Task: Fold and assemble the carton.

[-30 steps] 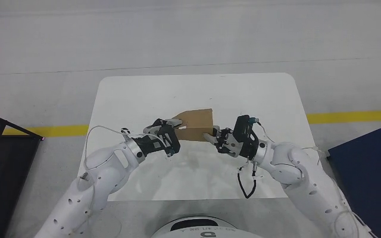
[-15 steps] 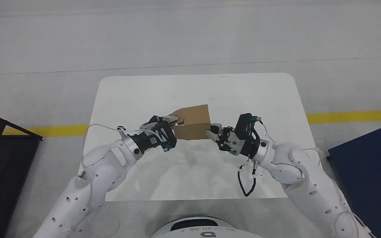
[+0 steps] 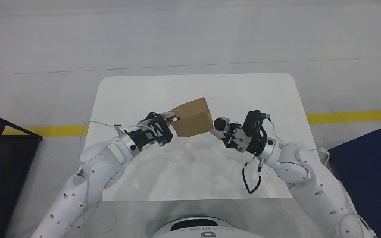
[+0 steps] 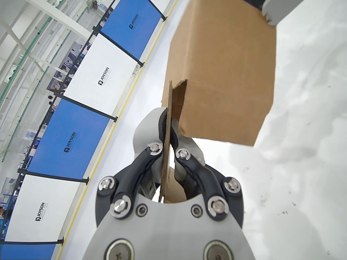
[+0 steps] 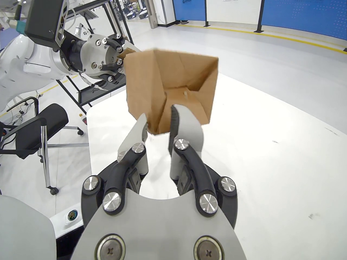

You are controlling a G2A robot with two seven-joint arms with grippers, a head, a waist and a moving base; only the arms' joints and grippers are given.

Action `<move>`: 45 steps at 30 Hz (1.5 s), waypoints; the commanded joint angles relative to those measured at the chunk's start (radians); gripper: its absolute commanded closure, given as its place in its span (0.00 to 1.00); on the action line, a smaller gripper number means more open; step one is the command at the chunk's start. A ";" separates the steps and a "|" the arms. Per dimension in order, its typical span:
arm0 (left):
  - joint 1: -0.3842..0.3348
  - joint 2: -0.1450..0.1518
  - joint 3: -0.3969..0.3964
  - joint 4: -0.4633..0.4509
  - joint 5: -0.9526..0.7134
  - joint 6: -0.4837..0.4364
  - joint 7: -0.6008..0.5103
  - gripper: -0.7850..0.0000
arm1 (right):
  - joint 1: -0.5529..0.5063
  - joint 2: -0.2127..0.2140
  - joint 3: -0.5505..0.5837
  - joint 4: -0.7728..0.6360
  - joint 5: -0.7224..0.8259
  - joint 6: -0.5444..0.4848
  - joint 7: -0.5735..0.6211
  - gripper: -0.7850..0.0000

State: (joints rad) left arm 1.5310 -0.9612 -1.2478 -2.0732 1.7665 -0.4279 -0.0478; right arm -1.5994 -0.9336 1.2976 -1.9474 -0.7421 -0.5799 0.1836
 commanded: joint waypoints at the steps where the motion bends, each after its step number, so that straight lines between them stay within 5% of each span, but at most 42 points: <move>1: 0.000 0.000 -0.007 0.004 -0.021 -0.008 0.011 1.00 | -0.023 0.005 0.048 0.003 0.013 -0.007 -0.013 0.00; 4: -0.003 0.000 -0.019 0.006 -0.033 -0.024 0.025 1.00 | -0.053 0.010 0.123 0.010 0.055 -0.015 -0.035 0.00; 10: -0.006 0.001 -0.031 0.007 -0.050 -0.067 0.065 1.00 | -0.071 0.016 0.204 0.026 0.141 -0.039 -0.012 0.23; 15: -0.009 0.003 -0.027 -0.001 -0.061 -0.132 0.135 1.00 | -0.067 0.014 0.202 0.041 0.180 -0.040 0.008 0.18; 18: -0.009 0.005 -0.027 -0.005 -0.052 -0.165 0.165 1.00 | -0.056 0.011 0.186 0.052 0.189 -0.045 0.018 0.24; 20: -0.007 0.006 -0.030 -0.004 -0.051 -0.173 0.178 1.00 | -0.051 0.008 0.166 0.056 0.214 -0.071 0.024 0.47; 26: -0.003 0.007 -0.032 -0.005 -0.042 -0.186 0.209 1.00 | -0.025 0.007 0.127 0.092 0.274 -0.160 0.083 0.60; 45: 0.003 0.009 -0.030 -0.010 -0.024 -0.203 0.226 1.00 | 0.060 -0.004 0.009 0.114 0.284 -0.226 0.183 0.73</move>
State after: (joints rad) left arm 1.5337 -0.9521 -1.2779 -2.0840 1.7411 -0.6317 0.1792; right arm -1.5424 -0.9366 1.3113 -1.8324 -0.4598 -0.8021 0.3679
